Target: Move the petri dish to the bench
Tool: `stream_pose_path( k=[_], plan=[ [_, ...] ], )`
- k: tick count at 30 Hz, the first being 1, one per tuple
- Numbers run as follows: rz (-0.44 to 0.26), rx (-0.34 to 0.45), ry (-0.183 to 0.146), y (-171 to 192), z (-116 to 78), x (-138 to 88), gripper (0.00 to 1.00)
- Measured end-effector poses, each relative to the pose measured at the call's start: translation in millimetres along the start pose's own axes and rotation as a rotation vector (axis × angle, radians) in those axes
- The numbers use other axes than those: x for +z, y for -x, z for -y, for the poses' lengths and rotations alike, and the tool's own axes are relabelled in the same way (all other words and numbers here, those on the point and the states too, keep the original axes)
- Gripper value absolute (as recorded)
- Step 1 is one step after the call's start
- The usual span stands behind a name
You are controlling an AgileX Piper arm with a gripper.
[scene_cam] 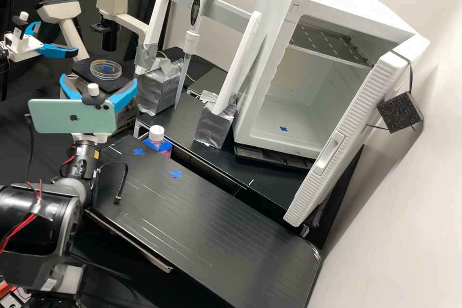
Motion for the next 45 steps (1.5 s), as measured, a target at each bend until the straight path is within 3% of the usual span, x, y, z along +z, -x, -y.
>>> stream_pose_path(
  k=[9,13,17,24,34,39,45],
  plan=[
    [-0.11,-0.084,-0.016,-42.3,3.5,-32.0,1.0],
    [-0.113,-0.128,-0.012,-69.7,8.6,-37.1,1.0],
    [-0.076,-0.177,-0.014,-96.0,17.9,-34.5,1.0],
    [0.02,-0.221,0.023,-146.0,32.7,-21.7,1.0],
    [0.129,-0.279,0.02,-200.8,60.8,15.3,1.0],
    [0.198,-0.297,-0.052,-217.7,69.7,41.1,1.0],
    [0.274,-0.336,-0.167,-230.4,79.5,70.2,1.0]
  ],
)
